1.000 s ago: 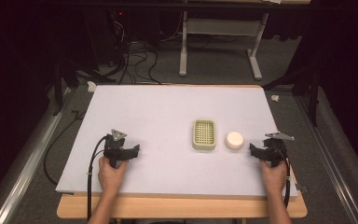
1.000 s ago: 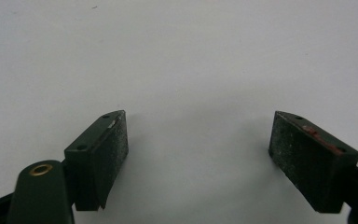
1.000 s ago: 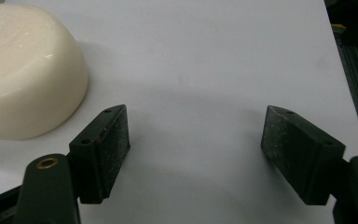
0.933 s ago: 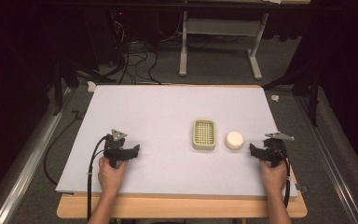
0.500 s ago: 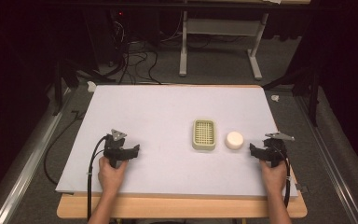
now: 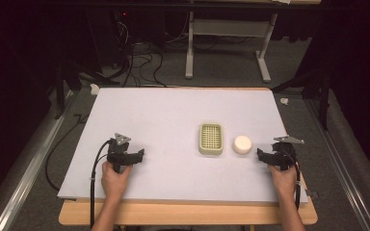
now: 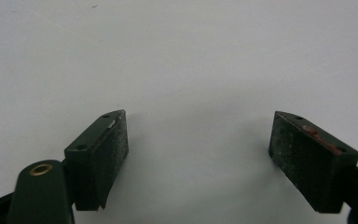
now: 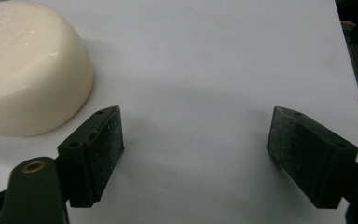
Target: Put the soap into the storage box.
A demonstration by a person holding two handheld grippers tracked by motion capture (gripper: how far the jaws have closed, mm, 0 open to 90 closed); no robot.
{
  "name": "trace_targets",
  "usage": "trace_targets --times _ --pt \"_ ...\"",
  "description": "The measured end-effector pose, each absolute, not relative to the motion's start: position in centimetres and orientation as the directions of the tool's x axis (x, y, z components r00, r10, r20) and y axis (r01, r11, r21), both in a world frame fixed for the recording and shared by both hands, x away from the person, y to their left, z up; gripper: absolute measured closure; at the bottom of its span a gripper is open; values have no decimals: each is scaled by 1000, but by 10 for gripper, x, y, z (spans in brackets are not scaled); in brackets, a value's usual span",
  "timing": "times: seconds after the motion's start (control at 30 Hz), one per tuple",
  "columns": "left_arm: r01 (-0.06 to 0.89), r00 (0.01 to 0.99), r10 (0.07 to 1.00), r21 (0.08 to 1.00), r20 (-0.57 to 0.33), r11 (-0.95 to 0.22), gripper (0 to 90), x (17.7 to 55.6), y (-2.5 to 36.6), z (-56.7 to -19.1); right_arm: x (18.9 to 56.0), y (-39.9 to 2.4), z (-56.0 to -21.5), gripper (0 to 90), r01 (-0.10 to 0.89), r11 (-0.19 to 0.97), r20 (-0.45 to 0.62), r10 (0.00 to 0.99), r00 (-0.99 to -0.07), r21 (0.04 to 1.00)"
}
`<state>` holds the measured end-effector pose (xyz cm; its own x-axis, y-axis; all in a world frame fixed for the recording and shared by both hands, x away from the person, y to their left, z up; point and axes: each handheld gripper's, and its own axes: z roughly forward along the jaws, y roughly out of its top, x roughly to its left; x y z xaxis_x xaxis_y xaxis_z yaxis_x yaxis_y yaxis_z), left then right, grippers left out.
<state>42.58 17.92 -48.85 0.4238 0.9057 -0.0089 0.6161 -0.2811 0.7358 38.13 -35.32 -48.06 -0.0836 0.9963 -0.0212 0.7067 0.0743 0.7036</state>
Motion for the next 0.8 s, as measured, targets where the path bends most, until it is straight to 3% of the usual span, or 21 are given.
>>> trace_targets --times 0.8 --pt "615 423 906 737 -8 -281 201 426 179 -489 352 -349 -470 217 637 77 5 992 -125 767"
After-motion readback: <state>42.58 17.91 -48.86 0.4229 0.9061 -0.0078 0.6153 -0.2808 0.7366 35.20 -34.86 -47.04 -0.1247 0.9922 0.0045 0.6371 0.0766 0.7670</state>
